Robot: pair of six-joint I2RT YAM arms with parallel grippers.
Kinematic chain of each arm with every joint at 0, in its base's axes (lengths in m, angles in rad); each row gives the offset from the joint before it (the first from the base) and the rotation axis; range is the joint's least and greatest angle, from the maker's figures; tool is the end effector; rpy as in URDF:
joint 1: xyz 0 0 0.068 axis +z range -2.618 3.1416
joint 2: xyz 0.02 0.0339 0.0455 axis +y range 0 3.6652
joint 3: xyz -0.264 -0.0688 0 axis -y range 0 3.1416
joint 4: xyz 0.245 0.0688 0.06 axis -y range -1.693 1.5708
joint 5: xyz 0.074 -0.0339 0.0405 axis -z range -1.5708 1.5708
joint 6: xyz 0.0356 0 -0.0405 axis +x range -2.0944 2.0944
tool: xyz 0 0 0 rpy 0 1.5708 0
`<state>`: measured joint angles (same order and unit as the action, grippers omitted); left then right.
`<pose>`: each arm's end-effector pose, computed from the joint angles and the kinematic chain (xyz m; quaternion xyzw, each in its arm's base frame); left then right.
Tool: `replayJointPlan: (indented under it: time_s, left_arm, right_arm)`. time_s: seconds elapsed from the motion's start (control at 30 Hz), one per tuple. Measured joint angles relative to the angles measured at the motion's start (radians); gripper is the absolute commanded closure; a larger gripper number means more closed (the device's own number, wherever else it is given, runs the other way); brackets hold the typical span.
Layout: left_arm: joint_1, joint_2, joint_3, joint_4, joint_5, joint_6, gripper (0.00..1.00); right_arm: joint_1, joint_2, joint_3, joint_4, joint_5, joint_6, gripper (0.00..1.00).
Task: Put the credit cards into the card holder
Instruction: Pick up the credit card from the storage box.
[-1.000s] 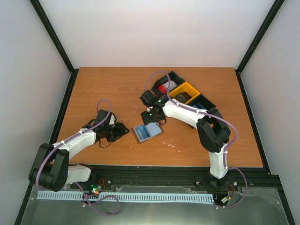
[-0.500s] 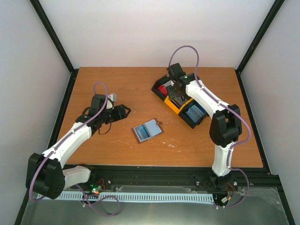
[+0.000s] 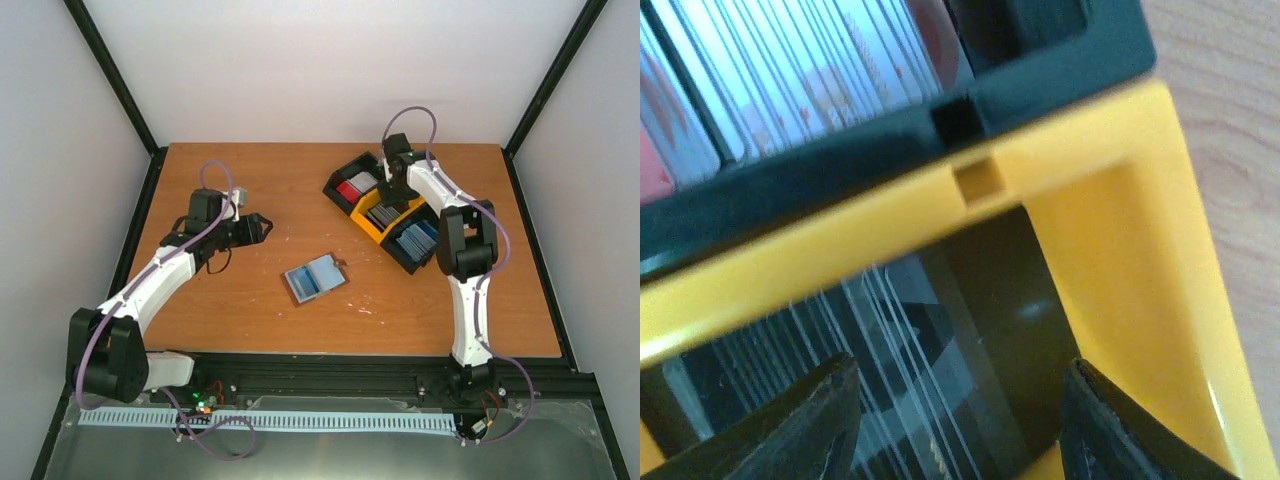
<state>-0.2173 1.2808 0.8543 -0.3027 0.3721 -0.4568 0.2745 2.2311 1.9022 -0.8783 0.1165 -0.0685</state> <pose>0.2631 -0.0713 0.2483 -0.0321 0.8996 -0.2921 0.3230 0.4555 0.1240 0.1974 -0.1572 0.9692 -0.0384 0.1854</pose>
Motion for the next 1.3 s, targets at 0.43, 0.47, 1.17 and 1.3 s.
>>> replayJointPlan:
  time_s: [0.43,0.47,1.17,1.3]
  left_arm:
    - [0.010,0.080,0.030,0.043,0.051,0.063,0.38]
    - [0.010,0.085,0.030,0.043,0.051,0.063,0.38]
    - [0.010,0.103,0.037,0.045,0.050,0.067,0.38]
    - [0.010,0.103,0.037,0.045,0.049,0.067,0.38]
  right_arm:
    - [-0.006,0.107,0.123,-0.040,-0.024,-0.021,0.55]
    - [-0.007,0.110,0.124,-0.045,-0.022,-0.021,0.55]
    - [-0.013,0.128,0.135,-0.071,0.019,-0.020,0.64]
    - [-0.013,0.128,0.138,-0.076,0.030,-0.019,0.64]
